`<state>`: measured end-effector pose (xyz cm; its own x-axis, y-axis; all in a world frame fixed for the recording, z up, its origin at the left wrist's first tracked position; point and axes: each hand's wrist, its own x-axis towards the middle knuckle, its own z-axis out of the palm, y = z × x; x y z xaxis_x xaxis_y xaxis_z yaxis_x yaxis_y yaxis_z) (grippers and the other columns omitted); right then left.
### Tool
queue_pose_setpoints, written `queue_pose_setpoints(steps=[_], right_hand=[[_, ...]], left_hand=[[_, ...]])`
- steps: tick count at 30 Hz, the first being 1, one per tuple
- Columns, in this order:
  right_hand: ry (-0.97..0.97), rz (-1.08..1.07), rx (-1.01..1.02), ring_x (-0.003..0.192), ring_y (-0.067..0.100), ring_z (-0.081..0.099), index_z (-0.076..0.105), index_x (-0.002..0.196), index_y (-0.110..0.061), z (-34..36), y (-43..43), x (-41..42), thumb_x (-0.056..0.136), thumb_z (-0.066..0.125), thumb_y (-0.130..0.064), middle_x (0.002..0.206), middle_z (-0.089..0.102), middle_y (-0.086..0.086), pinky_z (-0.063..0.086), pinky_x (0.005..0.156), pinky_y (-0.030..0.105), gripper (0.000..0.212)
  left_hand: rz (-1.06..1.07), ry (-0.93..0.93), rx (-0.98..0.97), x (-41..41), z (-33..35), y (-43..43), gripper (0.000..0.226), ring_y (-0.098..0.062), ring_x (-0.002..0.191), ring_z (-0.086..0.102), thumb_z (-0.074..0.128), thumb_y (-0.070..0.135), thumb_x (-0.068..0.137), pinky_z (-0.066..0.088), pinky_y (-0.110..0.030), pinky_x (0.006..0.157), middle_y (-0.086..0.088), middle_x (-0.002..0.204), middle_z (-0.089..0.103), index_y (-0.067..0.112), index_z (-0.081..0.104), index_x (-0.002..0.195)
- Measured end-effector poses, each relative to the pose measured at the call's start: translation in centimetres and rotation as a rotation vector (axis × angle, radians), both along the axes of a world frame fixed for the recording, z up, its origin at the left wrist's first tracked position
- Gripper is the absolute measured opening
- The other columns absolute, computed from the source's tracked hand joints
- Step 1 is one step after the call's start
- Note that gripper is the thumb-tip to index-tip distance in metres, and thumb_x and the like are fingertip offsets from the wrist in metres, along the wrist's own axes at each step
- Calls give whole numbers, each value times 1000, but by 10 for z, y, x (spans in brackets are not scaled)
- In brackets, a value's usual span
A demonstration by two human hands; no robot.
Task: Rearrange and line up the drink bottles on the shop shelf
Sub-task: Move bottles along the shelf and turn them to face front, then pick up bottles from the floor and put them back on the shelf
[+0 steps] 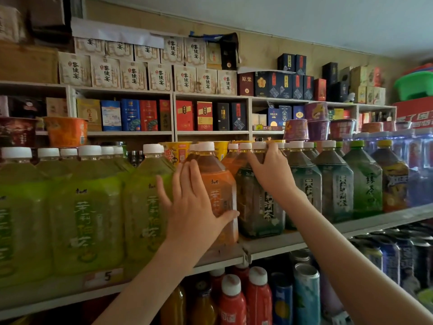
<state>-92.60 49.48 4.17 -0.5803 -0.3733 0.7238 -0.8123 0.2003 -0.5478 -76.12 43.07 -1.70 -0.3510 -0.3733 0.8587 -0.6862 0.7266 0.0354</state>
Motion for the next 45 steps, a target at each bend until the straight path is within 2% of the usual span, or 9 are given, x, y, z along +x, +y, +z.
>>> queue_pose_setpoints(steps=[2, 4, 8, 14, 18, 23, 32, 40, 45], right_hand=[[134, -62, -61, 135, 27, 32, 23, 144, -8, -9, 5, 18, 92, 53, -37, 144, 37, 11, 28, 110, 44, 66], [267, -21, -209, 141, 23, 19, 19, 146, -10, -19, 12, 45, 91, 56, -27, 151, 28, 9, 15, 116, 43, 69], [408, 213, -347, 126, 18, 36, 39, 134, -11, -56, 20, 110, 88, 53, -18, 134, 47, 6, 32, 106, 36, 48], [437, 506, -149, 105, 17, 49, 53, 119, -5, -148, 7, 191, 90, 50, -13, 112, 58, 6, 38, 91, 23, 31], [324, 688, 34, 98, 19, 51, 57, 113, -5, -207, -17, 237, 92, 52, -14, 106, 61, 6, 40, 86, 25, 24], [238, 929, 259, 94, 30, 57, 58, 112, -1, -295, -40, 295, 88, 56, -10, 102, 63, 13, 47, 81, 37, 27], [156, 1334, 621, 101, 28, 58, 59, 114, -3, -407, -49, 343, 91, 57, -11, 106, 63, 11, 45, 83, 32, 25], [58, 1437, 954, 98, 23, 56, 59, 110, -9, -505, -40, 362, 95, 50, -17, 102, 59, 4, 39, 76, 26, 20], [50, 1390, 1136, 93, 24, 56, 58, 107, -6, -579, -32, 376, 95, 48, -15, 97, 58, 8, 40, 73, 29, 18]], left_hand=[[-10, 17, -10, -1, -1, 1, 126, -31, 140, 25, 50, 86, 58, -8, -54, 109, -16, 151, 30, 3, 19, 147], [-71, 37, -32, 1, -3, 3, 117, -29, 142, 21, 54, 79, 65, -7, -53, 109, -13, 153, 27, 5, 19, 148], [-335, 143, -84, 28, -23, 9, 72, -24, 139, 28, 59, 43, 81, 9, -53, 114, -9, 149, 36, 8, 39, 140], [-470, 251, 124, 129, -99, 2, 39, -20, 123, 48, 53, 18, 87, 40, -41, 104, -11, 130, 54, 3, 56, 123], [-291, 236, 358, 194, -159, -1, 34, -16, 115, 53, 48, 22, 91, 40, -20, 100, -8, 122, 57, 5, 58, 119], [-18, 270, 575, 271, -260, 2, 30, -15, 104, 59, 55, 19, 93, 49, -27, 86, -5, 118, 57, 9, 56, 121], [544, 519, 715, 336, -366, 49, 22, -21, 96, 62, 57, 6, 89, 45, -24, 83, -9, 106, 63, 7, 61, 111], [844, 742, 860, 364, -449, 122, 23, -25, 99, 57, 51, 5, 92, 43, -29, 85, -12, 114, 61, 6, 61, 113], [966, 820, 966, 379, -512, 158, 24, -18, 98, 59, 49, 9, 94, 39, -19, 79, -6, 117, 59, 11, 61, 115]])
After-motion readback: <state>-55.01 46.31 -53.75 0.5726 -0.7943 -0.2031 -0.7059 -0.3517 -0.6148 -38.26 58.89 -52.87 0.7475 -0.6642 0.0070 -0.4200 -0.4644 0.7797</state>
